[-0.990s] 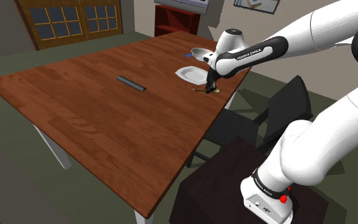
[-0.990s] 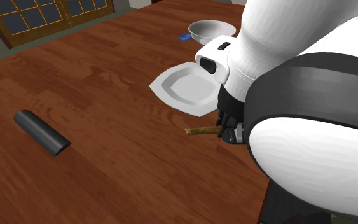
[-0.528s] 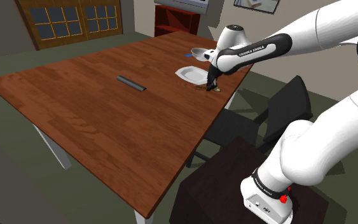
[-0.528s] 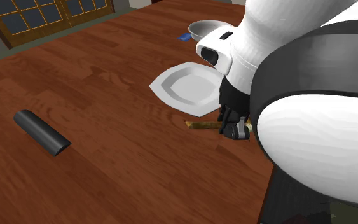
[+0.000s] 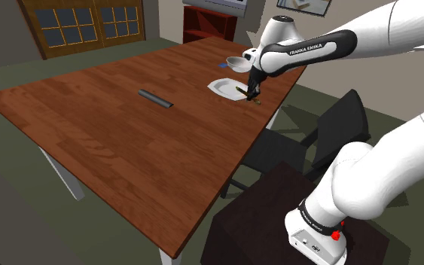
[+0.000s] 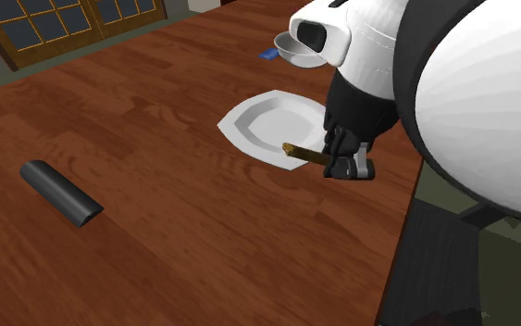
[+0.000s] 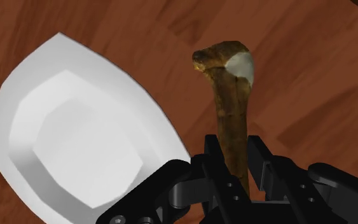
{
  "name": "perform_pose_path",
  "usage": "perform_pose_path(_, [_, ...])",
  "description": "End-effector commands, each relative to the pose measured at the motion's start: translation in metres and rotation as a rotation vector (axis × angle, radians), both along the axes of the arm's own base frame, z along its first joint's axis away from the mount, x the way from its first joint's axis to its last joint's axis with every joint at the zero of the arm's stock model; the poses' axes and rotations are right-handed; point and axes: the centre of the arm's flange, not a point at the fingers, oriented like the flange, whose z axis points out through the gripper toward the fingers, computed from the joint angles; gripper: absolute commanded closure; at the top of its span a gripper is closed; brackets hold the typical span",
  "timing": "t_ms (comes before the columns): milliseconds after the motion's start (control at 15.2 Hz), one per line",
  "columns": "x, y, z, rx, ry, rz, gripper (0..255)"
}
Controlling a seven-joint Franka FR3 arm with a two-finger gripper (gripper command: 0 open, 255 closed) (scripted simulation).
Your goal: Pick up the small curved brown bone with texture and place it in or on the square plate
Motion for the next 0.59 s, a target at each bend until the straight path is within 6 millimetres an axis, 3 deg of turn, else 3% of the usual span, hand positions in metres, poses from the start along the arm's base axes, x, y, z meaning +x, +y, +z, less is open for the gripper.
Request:
perform_pose_path(0, [-0.001,0.0,0.012,0.0,0.0,0.0,255])
perform_pose_path(330, [-0.001,0.0,0.037,0.0,0.0,0.0,255])
perform_pose_path(528, [0.037,-0.012,0.04,0.0,0.0,0.0,255])
